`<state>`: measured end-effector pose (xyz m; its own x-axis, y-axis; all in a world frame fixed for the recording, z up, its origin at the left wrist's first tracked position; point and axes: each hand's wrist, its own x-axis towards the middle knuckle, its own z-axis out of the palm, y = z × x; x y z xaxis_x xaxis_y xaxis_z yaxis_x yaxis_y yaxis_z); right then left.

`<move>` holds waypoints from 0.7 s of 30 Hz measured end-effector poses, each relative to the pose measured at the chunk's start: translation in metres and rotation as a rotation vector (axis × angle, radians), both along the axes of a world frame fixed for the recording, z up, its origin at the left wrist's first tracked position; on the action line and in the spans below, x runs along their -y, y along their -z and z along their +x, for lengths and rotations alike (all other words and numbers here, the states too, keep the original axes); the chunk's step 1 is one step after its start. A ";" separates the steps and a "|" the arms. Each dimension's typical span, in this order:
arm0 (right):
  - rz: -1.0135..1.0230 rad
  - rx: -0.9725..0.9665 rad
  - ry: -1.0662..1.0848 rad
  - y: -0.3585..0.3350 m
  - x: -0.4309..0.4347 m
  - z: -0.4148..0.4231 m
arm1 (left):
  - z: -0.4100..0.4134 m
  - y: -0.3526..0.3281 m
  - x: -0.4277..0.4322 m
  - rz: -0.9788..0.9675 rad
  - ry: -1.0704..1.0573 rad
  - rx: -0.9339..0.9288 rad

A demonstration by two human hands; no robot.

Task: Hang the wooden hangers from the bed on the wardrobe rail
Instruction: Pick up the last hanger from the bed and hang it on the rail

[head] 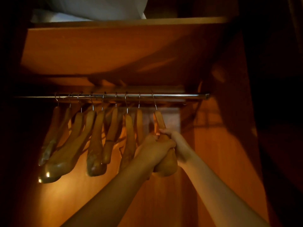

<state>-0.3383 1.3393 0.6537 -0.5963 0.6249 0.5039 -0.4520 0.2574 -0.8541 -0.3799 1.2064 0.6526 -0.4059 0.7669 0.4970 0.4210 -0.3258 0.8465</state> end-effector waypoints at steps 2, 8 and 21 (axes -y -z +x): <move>-0.023 -0.014 0.000 0.007 -0.003 -0.004 | 0.000 0.004 0.000 0.009 -0.025 -0.045; -0.098 -0.038 0.058 0.012 0.008 -0.006 | -0.005 0.012 -0.002 0.038 -0.084 -0.074; -0.079 -0.014 0.169 0.018 0.050 0.017 | -0.015 0.028 0.018 0.122 -0.025 -0.056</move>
<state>-0.3218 1.2897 0.6357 -0.4730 0.7534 0.4569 -0.4200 0.2631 -0.8686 -0.3951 1.1888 0.6242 -0.3929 0.6896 0.6083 0.4760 -0.4135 0.7762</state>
